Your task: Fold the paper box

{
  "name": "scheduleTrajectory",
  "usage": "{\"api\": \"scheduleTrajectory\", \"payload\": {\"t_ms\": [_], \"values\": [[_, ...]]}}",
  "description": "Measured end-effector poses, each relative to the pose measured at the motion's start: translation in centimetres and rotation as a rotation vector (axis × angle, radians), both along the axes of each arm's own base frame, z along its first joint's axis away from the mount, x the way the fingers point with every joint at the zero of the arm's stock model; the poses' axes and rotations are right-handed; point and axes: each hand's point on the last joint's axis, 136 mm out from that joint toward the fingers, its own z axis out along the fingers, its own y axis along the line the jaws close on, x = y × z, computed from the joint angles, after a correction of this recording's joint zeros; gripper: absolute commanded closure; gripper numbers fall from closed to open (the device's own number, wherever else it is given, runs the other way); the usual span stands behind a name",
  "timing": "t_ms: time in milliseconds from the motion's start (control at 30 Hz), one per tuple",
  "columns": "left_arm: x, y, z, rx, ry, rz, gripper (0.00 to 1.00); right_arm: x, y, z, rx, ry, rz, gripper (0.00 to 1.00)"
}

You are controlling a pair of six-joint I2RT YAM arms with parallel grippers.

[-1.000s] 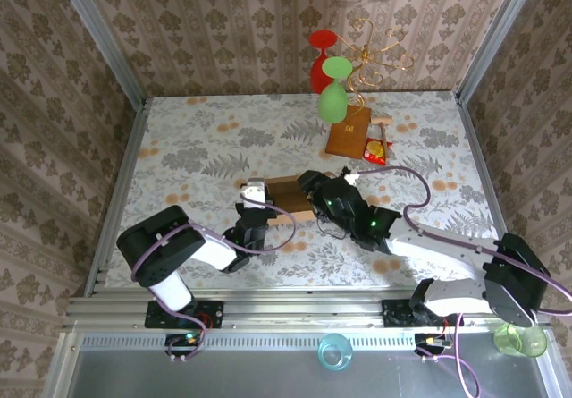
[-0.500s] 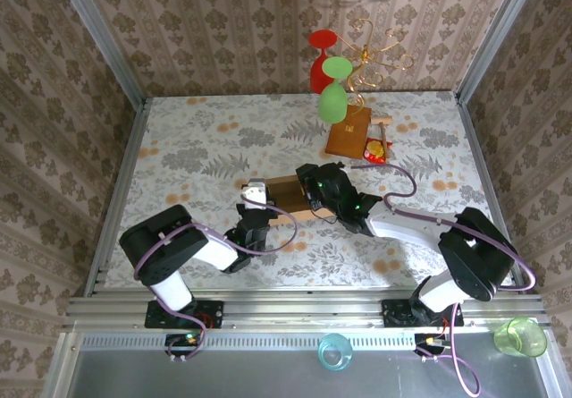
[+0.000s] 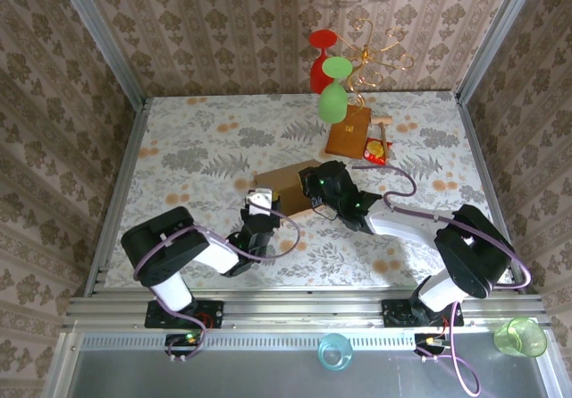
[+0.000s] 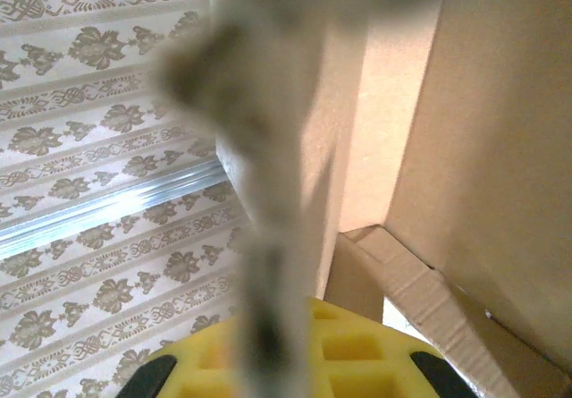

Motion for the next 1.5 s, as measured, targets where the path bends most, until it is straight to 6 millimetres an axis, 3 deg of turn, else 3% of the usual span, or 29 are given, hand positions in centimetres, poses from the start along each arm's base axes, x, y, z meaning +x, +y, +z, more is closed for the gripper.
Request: {"api": "scheduleTrajectory", "payload": {"t_ms": [167, 433, 600, 733, 900, 1133, 1500], "values": [[-1.1, 0.2, 2.1, -0.050, 0.026, -0.030, 0.38, -0.2, -0.5, -0.8, -0.003, 0.018, -0.004, 0.96], [-3.8, 2.0, 5.3, -0.196, 0.139, -0.074, 0.41, -0.3, -1.0, -1.6, 0.020, 0.037, -0.009, 0.98], [-5.0, 4.8, 7.5, -0.301, 0.193, -0.047, 0.46, -0.3, -0.9, -1.7, 0.022, 0.038, -0.005, 0.98], [-4.2, 7.9, 8.7, -0.403, 0.235, 0.017, 0.49, -0.4, -0.9, -1.7, 0.018, 0.037, -0.002, 0.98], [-3.4, 10.1, 6.5, -0.476, 0.360, 0.073, 0.50, -0.7, -0.8, -2.4, 0.001, 0.044, 0.024, 0.99], [-4.0, 8.1, 2.7, -0.480, 0.564, 0.034, 0.49, -1.5, -0.9, -4.8, -0.055, 0.075, 0.064, 0.98], [-1.6, 5.5, 0.2, -0.537, 0.732, 0.037, 0.43, -1.8, -1.2, -5.4, -0.111, 0.059, 0.096, 0.93]]}}
